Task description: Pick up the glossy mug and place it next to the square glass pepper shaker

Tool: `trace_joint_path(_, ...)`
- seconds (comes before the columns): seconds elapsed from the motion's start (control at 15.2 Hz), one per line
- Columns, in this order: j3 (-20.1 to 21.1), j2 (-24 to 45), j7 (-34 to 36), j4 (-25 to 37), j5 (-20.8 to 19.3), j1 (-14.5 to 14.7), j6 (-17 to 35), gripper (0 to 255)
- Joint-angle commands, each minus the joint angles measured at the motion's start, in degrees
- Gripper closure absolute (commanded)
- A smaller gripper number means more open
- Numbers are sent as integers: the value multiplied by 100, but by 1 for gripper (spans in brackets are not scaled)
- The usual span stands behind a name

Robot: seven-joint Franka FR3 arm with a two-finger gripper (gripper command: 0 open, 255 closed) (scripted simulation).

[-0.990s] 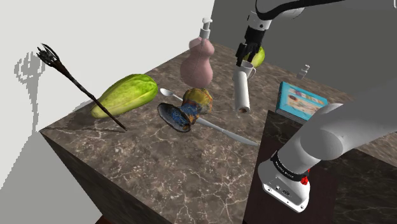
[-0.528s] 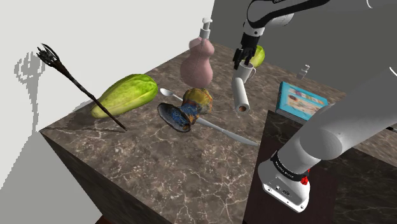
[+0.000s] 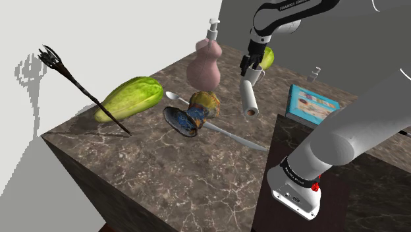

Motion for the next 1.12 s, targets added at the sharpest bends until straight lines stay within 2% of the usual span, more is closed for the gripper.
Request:
trace_joint_path(0.0,0,2,0,-1,0,0,4,0)
trace_joint_path(0.13,0,1,0,-1,0,0,2,0)
trace_joint_path(0.2,0,1,0,-1,0,0,2,255)
trace_joint_path(0.79,0,2,0,-1,0,0,4,255)
trace_joint_path(1.06,24,-129,1,192,-11,3,-317,255)
